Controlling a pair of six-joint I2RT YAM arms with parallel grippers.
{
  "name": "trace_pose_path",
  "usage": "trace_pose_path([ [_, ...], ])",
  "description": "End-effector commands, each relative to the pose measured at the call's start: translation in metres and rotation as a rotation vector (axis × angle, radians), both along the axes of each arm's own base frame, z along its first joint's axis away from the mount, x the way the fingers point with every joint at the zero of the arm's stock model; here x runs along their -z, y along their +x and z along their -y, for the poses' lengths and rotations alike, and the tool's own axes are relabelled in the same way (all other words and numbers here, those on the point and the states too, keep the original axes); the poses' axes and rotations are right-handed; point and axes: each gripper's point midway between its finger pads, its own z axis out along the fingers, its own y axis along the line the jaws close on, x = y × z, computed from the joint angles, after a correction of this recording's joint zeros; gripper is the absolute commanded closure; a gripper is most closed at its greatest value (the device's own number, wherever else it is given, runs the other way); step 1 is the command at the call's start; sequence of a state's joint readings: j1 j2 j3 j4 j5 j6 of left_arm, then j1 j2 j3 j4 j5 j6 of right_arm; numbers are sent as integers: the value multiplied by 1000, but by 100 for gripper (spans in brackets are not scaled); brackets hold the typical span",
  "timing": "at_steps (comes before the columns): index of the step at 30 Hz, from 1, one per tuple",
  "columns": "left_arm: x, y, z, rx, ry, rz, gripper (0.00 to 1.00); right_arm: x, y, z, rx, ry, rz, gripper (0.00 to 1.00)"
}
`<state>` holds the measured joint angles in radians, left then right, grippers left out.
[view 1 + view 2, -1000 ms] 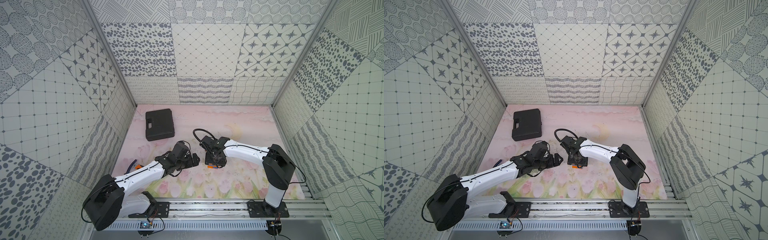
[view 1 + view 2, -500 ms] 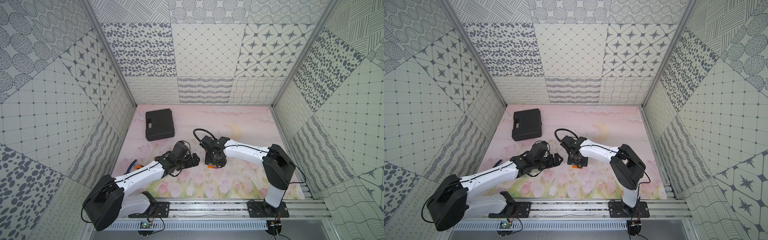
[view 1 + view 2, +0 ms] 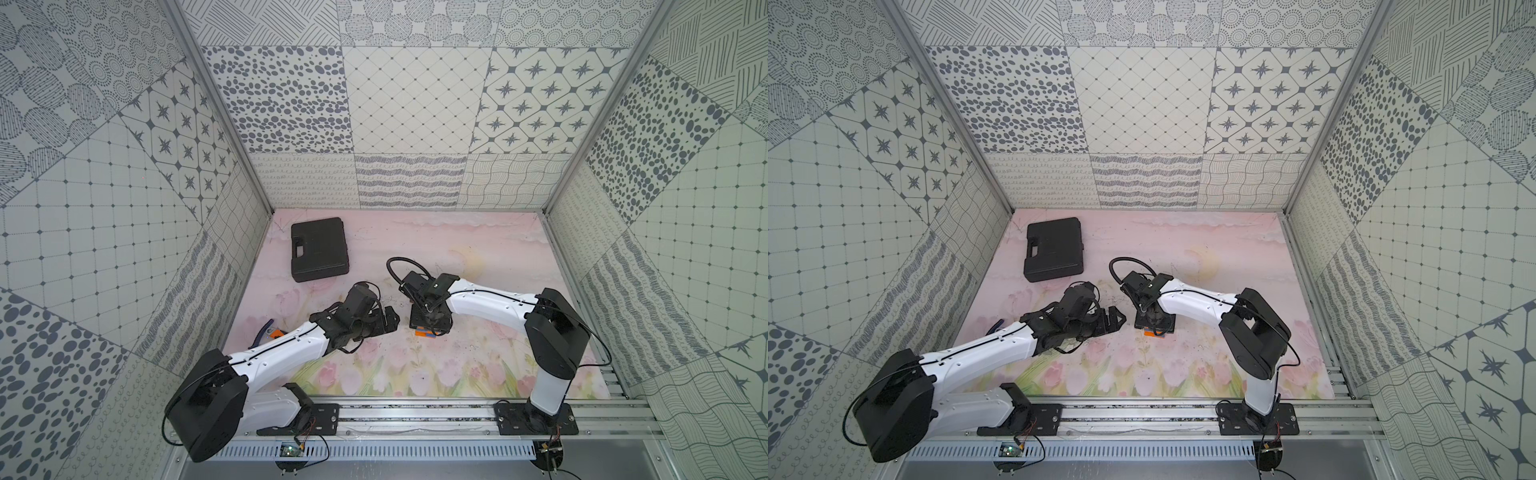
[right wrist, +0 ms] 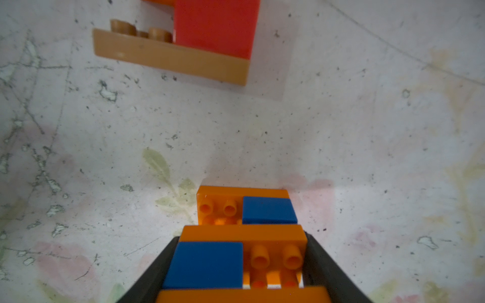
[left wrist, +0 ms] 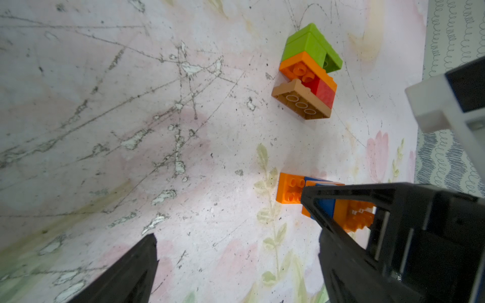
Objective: Assemble the number 5 with lego
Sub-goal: Assemble the lego brick with the lego brick.
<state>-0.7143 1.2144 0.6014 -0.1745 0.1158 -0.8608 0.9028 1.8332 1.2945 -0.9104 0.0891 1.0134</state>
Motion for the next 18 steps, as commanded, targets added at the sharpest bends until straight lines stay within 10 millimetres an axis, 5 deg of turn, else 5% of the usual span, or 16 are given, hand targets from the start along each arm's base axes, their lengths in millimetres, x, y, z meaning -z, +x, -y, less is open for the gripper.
trace_pose_path([
  [1, -5, 4, -1, -5, 7, 30, 1, 28, -7, 0, -4, -35, -49, 36],
  [18, -14, 7, -12, -40, 36, 73, 1, 31, -10, 3, -38, -59, -76, 36],
])
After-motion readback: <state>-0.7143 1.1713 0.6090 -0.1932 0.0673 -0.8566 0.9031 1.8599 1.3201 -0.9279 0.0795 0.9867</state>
